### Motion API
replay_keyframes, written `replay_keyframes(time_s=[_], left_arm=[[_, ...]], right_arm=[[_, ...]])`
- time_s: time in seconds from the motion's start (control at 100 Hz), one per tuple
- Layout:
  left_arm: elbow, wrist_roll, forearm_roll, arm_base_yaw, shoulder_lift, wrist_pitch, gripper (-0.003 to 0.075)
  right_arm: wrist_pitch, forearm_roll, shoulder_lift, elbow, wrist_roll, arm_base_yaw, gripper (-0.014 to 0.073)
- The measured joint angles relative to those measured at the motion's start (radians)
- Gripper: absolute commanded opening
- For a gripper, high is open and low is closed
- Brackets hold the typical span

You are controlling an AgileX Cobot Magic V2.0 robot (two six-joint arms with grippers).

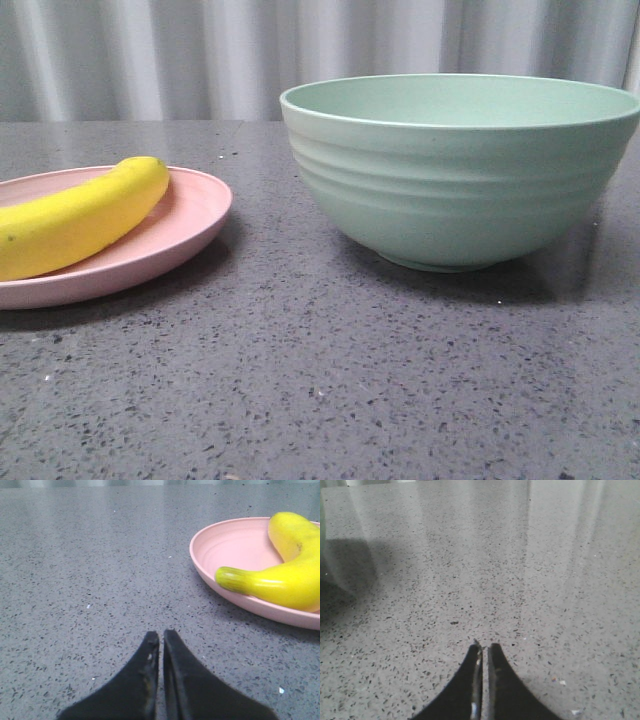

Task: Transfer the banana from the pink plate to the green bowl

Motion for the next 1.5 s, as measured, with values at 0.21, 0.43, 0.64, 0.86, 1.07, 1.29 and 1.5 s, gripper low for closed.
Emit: replay_keyframes(time_s=[0.21,0.43,0.64,0.86,1.07,1.29,1.5], left_arm=[[0.0,0.0,0.0,0.0,0.0,0.0,-0.002],[0.0,0.0,0.0,0.0,0.0,0.0,-0.002],[0.0,0.0,0.0,0.0,0.0,0.0,-0.002],[0.001,0.0,0.0,0.0,0.0,0.0,-0.002],[0.001,0.0,0.0,0.0,0.0,-0.022,-0.002],[0.001,0.0,0.027,0.0,0.0,-0.084,-0.002],[0.001,0.0,0.029,0.0,0.0,-0.108,-0.002]], right_arm=[[0.0,0.0,0.0,0.0,0.0,0.0,-0.0064],[0.0,0.0,0.0,0.0,0.0,0.0,-0.0064],[0.0,0.0,0.0,0.0,0.0,0.0,-0.0064],[0.0,0.0,0.0,0.0,0.0,0.0,-0.0064],[0.0,0.0,0.0,0.0,0.0,0.0,-0.0064],[0.0,0.0,0.0,0.0,0.0,0.0,-0.0064],[-0.022,0.0,0.0,0.0,0.0,0.0,-0.0064]])
